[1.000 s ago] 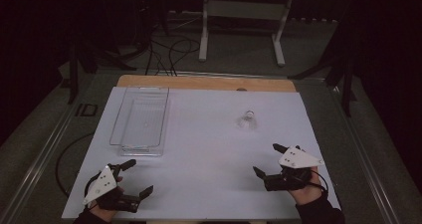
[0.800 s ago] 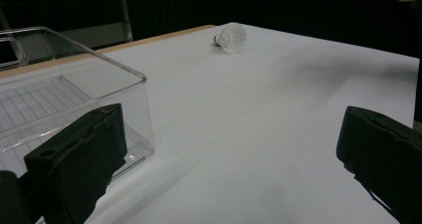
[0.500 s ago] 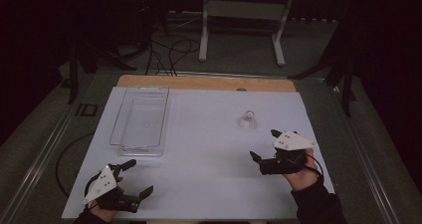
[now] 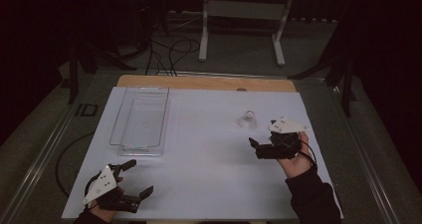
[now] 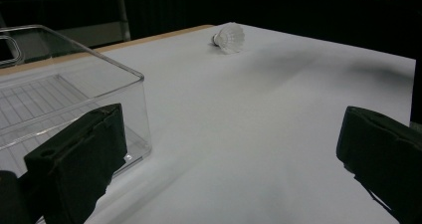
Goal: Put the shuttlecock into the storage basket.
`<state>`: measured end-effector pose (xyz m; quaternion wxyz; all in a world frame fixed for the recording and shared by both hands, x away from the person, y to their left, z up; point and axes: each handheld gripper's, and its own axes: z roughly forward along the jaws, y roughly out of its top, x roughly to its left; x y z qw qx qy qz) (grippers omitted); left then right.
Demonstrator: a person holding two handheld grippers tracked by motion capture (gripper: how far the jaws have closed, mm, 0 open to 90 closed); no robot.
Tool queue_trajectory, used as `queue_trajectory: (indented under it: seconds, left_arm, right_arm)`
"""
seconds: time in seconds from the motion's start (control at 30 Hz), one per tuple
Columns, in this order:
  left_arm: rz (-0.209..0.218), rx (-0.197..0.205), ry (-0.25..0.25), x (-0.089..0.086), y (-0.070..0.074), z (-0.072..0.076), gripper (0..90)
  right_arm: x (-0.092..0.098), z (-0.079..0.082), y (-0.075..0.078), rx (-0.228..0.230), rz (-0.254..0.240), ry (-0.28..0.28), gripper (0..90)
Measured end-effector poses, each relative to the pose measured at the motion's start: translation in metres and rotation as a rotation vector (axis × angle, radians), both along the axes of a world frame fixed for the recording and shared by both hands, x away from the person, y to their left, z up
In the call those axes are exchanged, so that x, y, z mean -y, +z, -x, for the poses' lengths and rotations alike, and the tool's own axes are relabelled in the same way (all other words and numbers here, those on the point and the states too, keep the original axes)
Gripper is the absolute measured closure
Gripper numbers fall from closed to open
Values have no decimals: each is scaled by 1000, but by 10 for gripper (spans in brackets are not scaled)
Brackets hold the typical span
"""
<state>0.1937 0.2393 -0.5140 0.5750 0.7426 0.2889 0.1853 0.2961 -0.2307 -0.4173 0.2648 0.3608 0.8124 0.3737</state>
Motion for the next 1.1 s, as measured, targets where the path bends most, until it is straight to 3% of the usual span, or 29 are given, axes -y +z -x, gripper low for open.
queue_trajectory:
  seconds: [0.2, 0.23, 0.33, 0.63, 0.97, 1.1]
  left_arm:
    - [0, -1, 0, 0, 0, 0, 1]
    - [0, -1, -1, 0, 0, 0, 1]
    - [2, -1, -1, 0, 0, 0, 1]
    - [0, -1, -3, 0, 0, 0, 1]
    - [10, -5, -2, -1, 1, 0, 1]
    - [11, -4, -2, -1, 1, 0, 1]
  right_arm:
    - [-1, -14, -6, -39, -4, -71, 77]
    - [-1, -18, -7, -67, -17, -82, 77]
    - [-2, -22, -10, -90, -30, -102, 77]
    - [-12, -39, -22, -194, 6, -195, 77]
    - [-19, -52, -31, -261, 15, -237, 77]
    - [-21, -60, -37, -300, 44, -252, 77]
